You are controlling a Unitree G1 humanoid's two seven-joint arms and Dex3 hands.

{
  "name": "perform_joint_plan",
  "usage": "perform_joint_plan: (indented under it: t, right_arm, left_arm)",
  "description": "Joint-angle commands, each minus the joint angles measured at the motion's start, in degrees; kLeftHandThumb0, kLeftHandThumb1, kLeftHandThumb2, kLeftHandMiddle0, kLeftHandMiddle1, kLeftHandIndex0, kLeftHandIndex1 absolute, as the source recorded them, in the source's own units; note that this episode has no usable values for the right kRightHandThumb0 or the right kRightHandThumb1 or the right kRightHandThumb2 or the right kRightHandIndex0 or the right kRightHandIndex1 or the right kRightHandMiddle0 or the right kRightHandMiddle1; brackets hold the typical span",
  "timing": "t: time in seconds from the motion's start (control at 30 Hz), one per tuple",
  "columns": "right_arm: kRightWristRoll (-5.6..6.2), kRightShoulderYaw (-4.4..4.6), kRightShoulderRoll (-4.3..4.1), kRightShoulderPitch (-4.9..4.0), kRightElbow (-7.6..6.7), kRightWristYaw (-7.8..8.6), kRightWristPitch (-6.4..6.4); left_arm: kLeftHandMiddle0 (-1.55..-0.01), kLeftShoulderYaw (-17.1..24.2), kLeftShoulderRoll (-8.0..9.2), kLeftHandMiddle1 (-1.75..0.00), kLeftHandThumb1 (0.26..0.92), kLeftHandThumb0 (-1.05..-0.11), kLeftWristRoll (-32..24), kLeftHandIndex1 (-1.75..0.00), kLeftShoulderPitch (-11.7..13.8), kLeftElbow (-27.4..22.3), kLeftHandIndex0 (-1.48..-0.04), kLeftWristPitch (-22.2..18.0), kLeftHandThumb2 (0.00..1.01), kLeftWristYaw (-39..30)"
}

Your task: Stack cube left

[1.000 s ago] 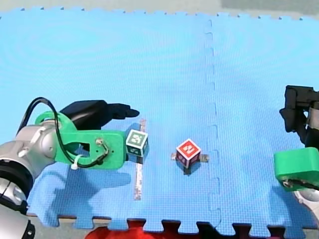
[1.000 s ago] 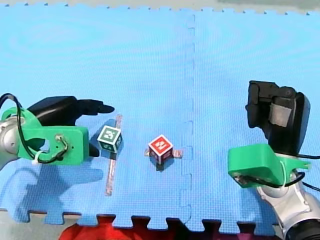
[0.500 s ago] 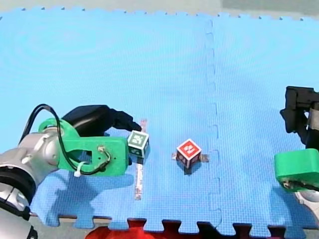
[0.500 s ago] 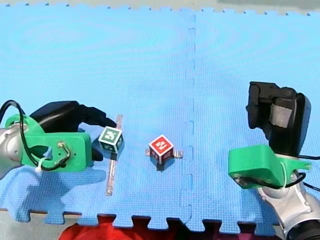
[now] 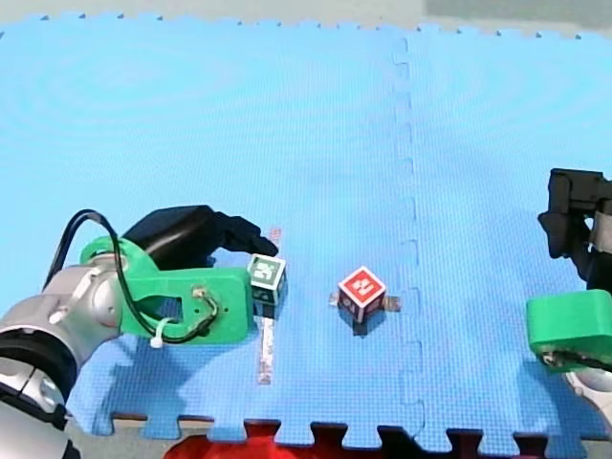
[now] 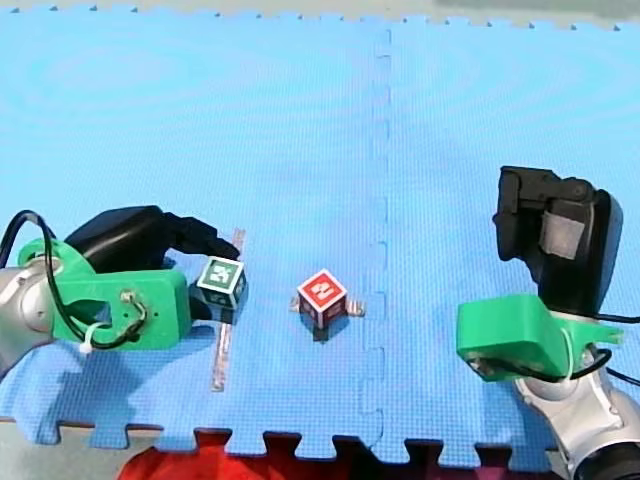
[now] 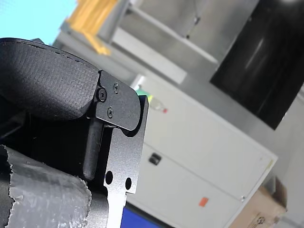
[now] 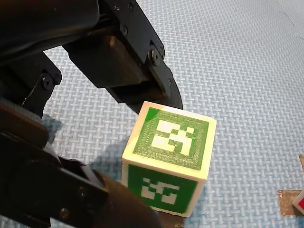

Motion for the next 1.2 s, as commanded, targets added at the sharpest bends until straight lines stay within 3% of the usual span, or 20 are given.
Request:
perform_joint_plan:
  t: [0.0,0.1,0.2,0.3,0.73,1.03,1.17]
  right_arm:
    - [0.06,-0.08,-0.35,-0.24,0.50,-0.38,-0.35]
    - [0.03,-0.06,-0.40,-0.46,0.97,-0.60,-0.51]
    - [0.09,-0.04,-0.39,-0.64,1.39,-0.72,-0.71]
    - [0.12,-0.02,-0.41,-0.80,1.70,-0.83,-0.86]
    - [0.27,-0.02,-0.36,-0.90,1.63,-0.84,-0.84]
    - [0.29,-0.06,-0.41,-1.02,1.37,-0.78,-0.44]
    - [0.25,-0.07,-0.44,-0.92,0.85,-0.76,-0.18]
  left_arm:
    - [-0.78,0.3,0.03,-1.43,0.673,-0.407,-0.4,0.00,0.2,0.1,-0.62,-0.2,0.00,-0.4]
    - [-0.80,0.5,0.01,-1.39,0.670,-0.427,-0.6,0.00,0.2,0.2,-0.58,-0.3,0.00,-0.7]
    - [-0.75,0.5,0.04,-1.63,0.671,-0.586,-0.6,0.00,0.2,0.2,-0.54,-0.6,0.00,-0.6]
    - [-0.73,0.3,0.12,-1.69,0.673,-0.629,-0.1,0.00,0.2,0.3,-0.51,-0.7,0.00,0.1]
    - [-0.76,-1.2,0.06,-1.75,0.675,-0.642,2.1,0.00,0.0,0.7,-0.50,-0.3,0.00,3.7]
    - [-0.78,-0.6,-0.29,-1.74,0.686,-0.718,1.3,-0.01,-0.3,0.7,-0.52,0.1,0.00,2.1]
    - [-0.76,-0.4,-0.45,-1.71,0.673,-0.658,1.0,-0.04,-0.4,0.5,-0.63,0.3,0.00,1.5]
